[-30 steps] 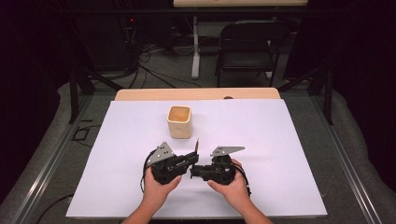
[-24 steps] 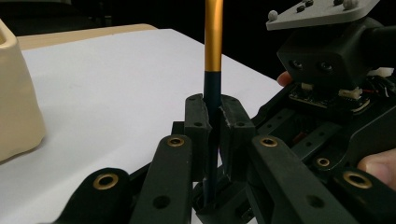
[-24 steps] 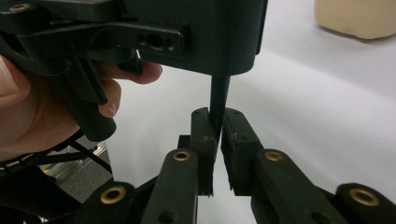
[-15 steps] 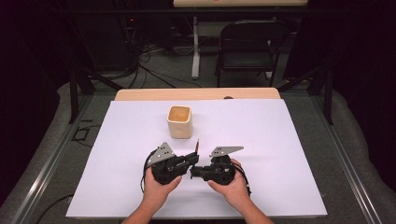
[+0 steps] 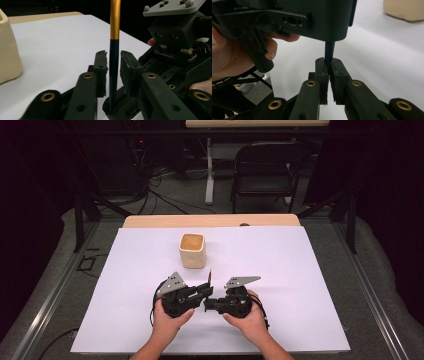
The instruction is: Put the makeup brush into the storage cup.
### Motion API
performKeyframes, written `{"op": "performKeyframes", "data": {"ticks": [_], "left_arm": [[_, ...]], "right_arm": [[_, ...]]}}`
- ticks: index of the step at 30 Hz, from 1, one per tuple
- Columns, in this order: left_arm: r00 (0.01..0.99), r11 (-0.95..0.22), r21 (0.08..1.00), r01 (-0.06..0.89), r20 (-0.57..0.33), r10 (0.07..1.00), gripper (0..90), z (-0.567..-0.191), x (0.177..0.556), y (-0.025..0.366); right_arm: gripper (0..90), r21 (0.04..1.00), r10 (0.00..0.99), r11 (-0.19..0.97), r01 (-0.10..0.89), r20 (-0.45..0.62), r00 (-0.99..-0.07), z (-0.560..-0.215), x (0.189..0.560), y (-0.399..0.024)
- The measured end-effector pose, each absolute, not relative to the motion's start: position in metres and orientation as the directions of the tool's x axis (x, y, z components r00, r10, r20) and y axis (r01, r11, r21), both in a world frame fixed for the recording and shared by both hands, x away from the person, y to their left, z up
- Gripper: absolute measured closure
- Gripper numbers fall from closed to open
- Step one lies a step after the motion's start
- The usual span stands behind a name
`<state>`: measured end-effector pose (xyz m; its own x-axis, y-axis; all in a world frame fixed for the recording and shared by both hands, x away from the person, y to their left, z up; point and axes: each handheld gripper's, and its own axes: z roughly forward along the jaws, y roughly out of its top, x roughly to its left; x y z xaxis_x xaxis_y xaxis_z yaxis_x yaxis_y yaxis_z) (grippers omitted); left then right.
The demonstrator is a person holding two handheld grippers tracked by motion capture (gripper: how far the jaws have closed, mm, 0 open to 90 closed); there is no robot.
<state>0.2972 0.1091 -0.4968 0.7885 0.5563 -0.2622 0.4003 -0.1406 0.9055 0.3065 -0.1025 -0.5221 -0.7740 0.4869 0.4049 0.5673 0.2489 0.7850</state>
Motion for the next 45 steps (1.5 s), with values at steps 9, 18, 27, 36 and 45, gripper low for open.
{"op": "performKeyframes", "data": {"ticks": [9,18,27,36,45], "left_arm": [[0.791,-0.148,0.903,0.404,-0.263,0.552,67.1,-0.493,0.298,0.11],[0.783,-0.145,0.898,0.416,-0.272,0.559,66.5,-0.485,0.3,0.115],[0.786,-0.148,0.896,0.419,-0.276,0.554,66.6,-0.48,0.299,0.115],[0.786,-0.162,0.888,0.431,-0.281,0.55,76.0,-0.477,0.299,0.115],[0.783,-0.164,0.885,0.436,-0.284,0.553,82.7,-0.476,0.299,0.115]], "right_arm": [[85.1,0.787,0.487,0.277,0.551,0.38,-0.787,-0.521,0.305,-0.101],[85.1,0.782,0.505,0.323,0.533,0.333,-0.796,-0.522,0.303,-0.102],[85.1,0.782,0.513,0.384,0.49,0.26,-0.818,-0.52,0.3,-0.099],[85.2,0.776,0.527,0.426,0.464,0.204,-0.825,-0.518,0.299,-0.096],[85.2,0.772,0.529,0.447,0.451,0.178,-0.83,-0.518,0.298,-0.094]]}}
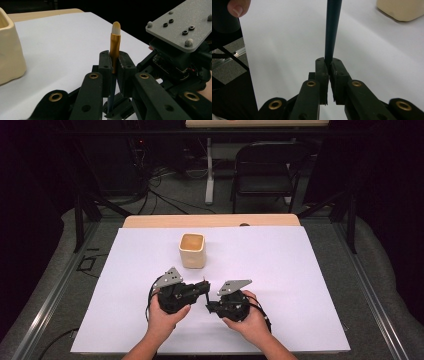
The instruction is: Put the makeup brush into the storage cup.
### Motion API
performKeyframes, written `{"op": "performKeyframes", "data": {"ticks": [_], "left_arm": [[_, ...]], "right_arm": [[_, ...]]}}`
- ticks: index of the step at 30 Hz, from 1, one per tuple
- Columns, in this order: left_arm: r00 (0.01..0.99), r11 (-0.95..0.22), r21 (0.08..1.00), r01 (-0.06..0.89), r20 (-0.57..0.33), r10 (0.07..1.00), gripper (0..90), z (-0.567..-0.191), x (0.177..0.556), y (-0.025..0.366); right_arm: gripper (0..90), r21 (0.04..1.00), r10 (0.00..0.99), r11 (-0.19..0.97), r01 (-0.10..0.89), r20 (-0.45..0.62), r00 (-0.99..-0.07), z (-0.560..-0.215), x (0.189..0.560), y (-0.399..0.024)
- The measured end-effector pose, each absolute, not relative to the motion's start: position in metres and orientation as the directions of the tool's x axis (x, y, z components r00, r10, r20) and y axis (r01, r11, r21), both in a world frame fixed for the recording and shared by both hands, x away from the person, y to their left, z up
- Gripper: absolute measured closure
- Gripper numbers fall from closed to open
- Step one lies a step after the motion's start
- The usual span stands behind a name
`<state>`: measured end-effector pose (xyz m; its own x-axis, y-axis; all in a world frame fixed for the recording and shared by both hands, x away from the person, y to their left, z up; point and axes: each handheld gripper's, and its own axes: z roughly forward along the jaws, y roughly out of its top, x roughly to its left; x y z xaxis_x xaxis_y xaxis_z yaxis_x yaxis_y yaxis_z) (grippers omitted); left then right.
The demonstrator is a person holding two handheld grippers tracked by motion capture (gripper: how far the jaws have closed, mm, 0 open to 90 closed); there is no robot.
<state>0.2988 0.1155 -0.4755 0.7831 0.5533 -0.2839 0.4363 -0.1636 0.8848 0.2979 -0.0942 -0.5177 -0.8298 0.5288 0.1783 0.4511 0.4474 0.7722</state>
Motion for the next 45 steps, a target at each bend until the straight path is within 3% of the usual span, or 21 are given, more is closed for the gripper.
{"op": "performKeyframes", "data": {"ticks": [12,27,45], "left_arm": [[0.786,-0.156,0.889,0.43,-0.283,0.55,83.5,-0.472,0.3,0.114],[0.754,-0.106,0.918,0.382,-0.243,0.611,83.6,-0.449,0.316,0.132],[0.707,-0.123,0.926,0.356,-0.181,0.684,83.6,-0.433,0.332,0.152]], "right_arm": [[84.1,0.781,0.526,0.434,0.449,0.185,-0.83,-0.515,0.3,-0.098],[49.2,0.792,0.571,0.402,0.459,0.175,-0.802,-0.521,0.296,-0.111],[37.9,0.809,0.629,0.399,0.432,0.101,-0.771,-0.523,0.293,-0.118]]}}
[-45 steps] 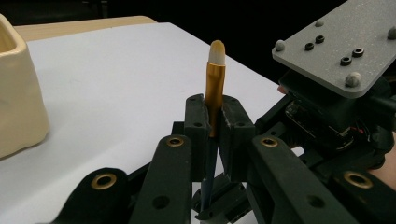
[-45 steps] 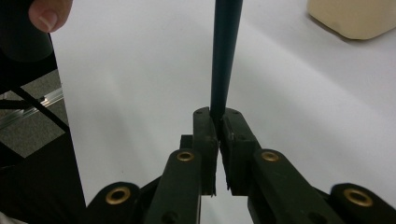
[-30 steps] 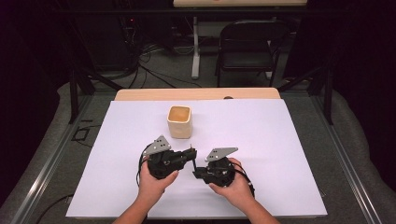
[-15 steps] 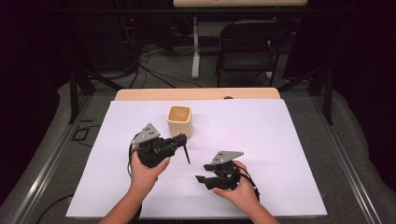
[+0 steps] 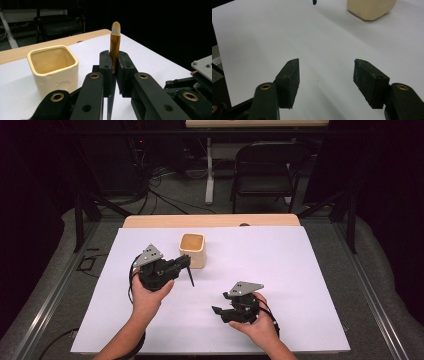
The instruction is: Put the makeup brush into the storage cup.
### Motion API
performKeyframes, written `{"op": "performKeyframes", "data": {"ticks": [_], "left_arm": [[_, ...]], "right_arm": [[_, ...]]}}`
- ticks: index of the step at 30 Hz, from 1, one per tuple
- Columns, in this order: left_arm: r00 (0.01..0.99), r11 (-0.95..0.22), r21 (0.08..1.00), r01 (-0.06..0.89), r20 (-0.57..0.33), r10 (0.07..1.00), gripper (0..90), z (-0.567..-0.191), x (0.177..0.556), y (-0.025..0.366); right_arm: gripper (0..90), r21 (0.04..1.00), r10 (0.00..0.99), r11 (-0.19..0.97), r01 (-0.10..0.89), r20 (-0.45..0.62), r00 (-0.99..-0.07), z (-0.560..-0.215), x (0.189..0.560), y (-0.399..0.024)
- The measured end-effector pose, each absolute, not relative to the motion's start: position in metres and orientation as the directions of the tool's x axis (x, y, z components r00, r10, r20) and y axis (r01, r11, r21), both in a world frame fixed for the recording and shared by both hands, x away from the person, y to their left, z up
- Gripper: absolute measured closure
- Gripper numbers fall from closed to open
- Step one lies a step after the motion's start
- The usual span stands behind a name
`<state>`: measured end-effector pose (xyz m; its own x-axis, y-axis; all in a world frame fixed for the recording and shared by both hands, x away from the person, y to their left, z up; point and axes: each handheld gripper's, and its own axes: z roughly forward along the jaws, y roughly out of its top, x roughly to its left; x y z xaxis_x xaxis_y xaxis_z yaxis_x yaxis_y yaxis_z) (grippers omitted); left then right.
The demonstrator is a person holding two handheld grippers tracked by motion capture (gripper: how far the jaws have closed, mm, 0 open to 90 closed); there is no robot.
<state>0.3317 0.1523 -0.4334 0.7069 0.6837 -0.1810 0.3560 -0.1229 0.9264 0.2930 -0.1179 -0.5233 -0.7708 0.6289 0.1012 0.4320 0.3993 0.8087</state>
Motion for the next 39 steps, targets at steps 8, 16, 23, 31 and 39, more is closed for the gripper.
{"op": "performKeyframes", "data": {"ticks": [8,16,23,31,39], "left_arm": [[0.705,-0.123,0.928,0.351,-0.175,0.687,83.6,-0.431,0.333,0.151],[0.699,-0.124,0.932,0.342,-0.163,0.696,83.6,-0.428,0.334,0.155],[0.69,-0.117,0.935,0.335,-0.159,0.707,83.6,-0.423,0.335,0.16],[0.674,-0.118,0.942,0.314,-0.134,0.726,83.5,-0.414,0.341,0.163],[0.649,-0.121,0.947,0.296,-0.106,0.754,83.6,-0.406,0.357,0.161]], "right_arm": [[38.0,0.81,0.642,0.376,0.449,0.121,-0.757,-0.524,0.294,-0.125],[35.7,0.815,0.66,0.364,0.451,0.116,-0.742,-0.526,0.294,-0.13],[34.1,0.819,0.667,0.36,0.446,0.109,-0.737,-0.528,0.293,-0.131],[34.2,0.829,0.671,0.348,0.438,0.106,-0.733,-0.528,0.292,-0.133],[34.5,0.833,0.678,0.334,0.44,0.111,-0.726,-0.528,0.292,-0.136]]}}
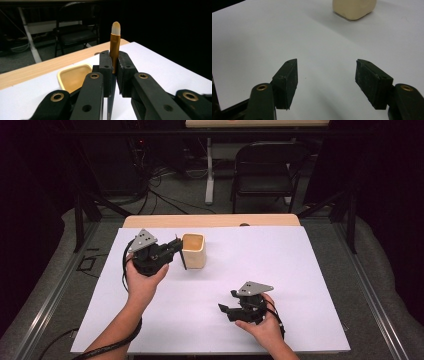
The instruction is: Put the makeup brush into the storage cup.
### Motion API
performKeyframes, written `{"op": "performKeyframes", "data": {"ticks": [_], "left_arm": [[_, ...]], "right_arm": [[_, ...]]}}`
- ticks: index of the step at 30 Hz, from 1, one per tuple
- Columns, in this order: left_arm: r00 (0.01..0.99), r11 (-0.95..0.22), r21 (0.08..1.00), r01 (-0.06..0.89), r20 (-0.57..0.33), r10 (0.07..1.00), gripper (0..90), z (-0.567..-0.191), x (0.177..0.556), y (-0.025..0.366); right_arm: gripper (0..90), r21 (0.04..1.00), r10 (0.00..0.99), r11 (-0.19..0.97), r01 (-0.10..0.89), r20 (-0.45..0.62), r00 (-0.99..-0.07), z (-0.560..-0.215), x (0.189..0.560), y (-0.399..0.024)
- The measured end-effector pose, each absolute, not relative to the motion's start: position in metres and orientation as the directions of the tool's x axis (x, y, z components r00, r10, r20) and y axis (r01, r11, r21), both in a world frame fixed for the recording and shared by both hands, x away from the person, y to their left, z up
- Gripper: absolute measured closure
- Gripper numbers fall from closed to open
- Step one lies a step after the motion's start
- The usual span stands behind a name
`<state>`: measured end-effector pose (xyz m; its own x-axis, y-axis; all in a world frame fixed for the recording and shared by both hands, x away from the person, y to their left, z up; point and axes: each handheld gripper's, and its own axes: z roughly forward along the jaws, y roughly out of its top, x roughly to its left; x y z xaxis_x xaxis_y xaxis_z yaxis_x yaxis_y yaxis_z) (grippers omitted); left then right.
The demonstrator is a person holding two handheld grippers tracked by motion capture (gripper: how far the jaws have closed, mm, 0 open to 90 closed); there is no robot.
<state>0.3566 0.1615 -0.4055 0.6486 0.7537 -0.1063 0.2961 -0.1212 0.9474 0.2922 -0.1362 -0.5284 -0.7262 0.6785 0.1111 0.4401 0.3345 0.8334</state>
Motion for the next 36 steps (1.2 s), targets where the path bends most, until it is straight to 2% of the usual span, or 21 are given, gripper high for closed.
{"op": "performKeyframes", "data": {"ticks": [18,36], "left_arm": [[0.573,-0.093,0.956,0.278,-0.088,0.815,83.5,-0.391,0.388,0.155],[0.516,-0.075,0.951,0.301,-0.096,0.851,83.5,-0.397,0.408,0.151]], "right_arm": [[34.9,0.834,0.685,0.325,0.446,0.118,-0.719,-0.53,0.292,-0.14],[35.5,0.836,0.683,0.32,0.446,0.123,-0.72,-0.531,0.293,-0.141]]}}
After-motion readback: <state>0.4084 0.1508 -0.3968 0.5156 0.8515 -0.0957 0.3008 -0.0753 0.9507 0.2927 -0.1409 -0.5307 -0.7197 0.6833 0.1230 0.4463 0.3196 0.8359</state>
